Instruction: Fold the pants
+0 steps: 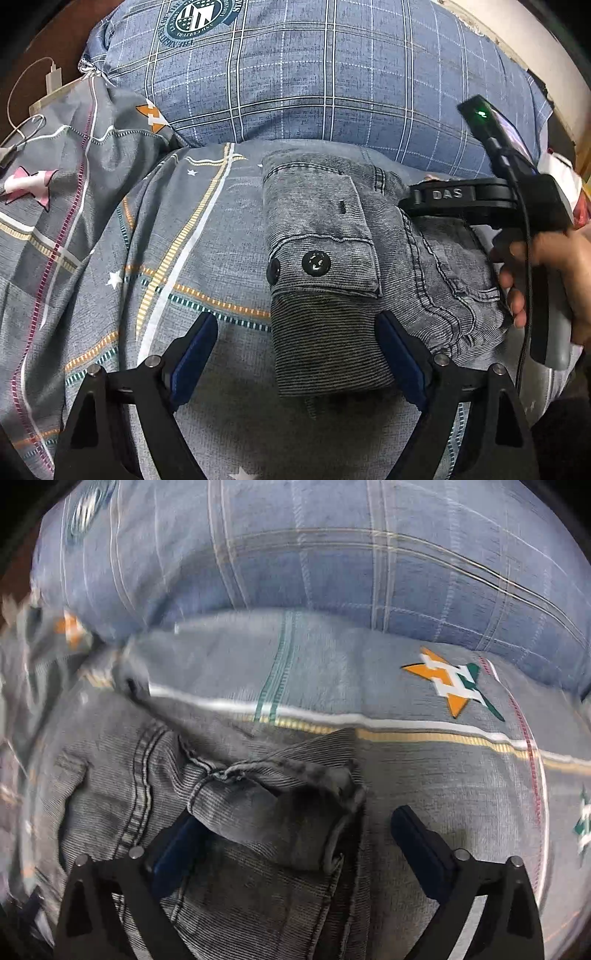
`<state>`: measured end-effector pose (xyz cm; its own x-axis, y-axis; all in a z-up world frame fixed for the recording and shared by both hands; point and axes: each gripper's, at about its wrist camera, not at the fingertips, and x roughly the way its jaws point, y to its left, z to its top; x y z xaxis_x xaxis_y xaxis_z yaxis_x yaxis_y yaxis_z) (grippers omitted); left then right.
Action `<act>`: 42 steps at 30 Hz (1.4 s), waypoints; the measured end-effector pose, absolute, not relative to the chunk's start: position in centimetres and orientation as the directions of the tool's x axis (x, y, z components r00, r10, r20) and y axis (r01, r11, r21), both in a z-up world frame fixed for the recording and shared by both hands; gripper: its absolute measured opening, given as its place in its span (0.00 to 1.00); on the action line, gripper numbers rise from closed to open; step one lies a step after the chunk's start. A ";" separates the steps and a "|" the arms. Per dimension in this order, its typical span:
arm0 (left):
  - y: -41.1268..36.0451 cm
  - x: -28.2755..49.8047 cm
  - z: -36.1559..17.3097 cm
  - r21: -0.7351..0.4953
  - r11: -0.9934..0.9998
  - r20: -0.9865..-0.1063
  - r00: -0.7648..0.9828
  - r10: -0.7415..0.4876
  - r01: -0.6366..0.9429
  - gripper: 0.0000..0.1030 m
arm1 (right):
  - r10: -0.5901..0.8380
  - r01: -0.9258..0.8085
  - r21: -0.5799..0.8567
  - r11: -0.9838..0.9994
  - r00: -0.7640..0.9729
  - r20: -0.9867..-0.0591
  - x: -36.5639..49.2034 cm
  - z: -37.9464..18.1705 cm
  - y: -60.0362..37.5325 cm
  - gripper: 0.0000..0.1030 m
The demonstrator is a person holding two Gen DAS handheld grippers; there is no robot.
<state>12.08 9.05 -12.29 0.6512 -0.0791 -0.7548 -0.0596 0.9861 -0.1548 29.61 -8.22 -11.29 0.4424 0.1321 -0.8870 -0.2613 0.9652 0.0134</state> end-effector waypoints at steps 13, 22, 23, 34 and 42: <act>8.1 8.2 -9.3 -0.174 0.982 -0.732 0.677 -0.077 -0.077 0.85 | 0.286 -0.337 0.049 0.940 0.703 -0.651 12.2 -5.6 -15.0 1.00; 5.7 5.1 -8.2 -0.105 0.990 -0.725 0.688 -0.010 -0.097 0.85 | 0.292 -0.386 -0.001 0.923 0.701 -0.650 7.5 -10.1 -16.2 1.00; 5.6 5.0 -8.2 -0.105 0.990 -0.725 0.689 -0.009 -0.098 0.85 | 0.305 -0.400 0.004 0.917 0.694 -0.652 7.4 -10.1 -16.1 1.00; 4.5 4.3 -8.0 -0.074 0.991 -0.761 0.648 0.017 -0.114 0.88 | 0.339 -0.411 0.033 0.911 0.702 -0.626 6.2 -9.5 -16.7 1.00; 3.3 4.1 -7.0 -0.017 0.997 -0.763 0.645 0.038 -0.079 0.96 | 0.332 -0.410 0.019 0.912 0.707 -0.624 5.9 -9.5 -16.5 1.00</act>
<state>4.09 3.32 -7.03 0.6450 0.0380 -0.7632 -0.0789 0.9967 -0.0171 5.94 -16.45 -9.50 0.7073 0.3316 -0.6243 -0.4103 0.9117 0.0193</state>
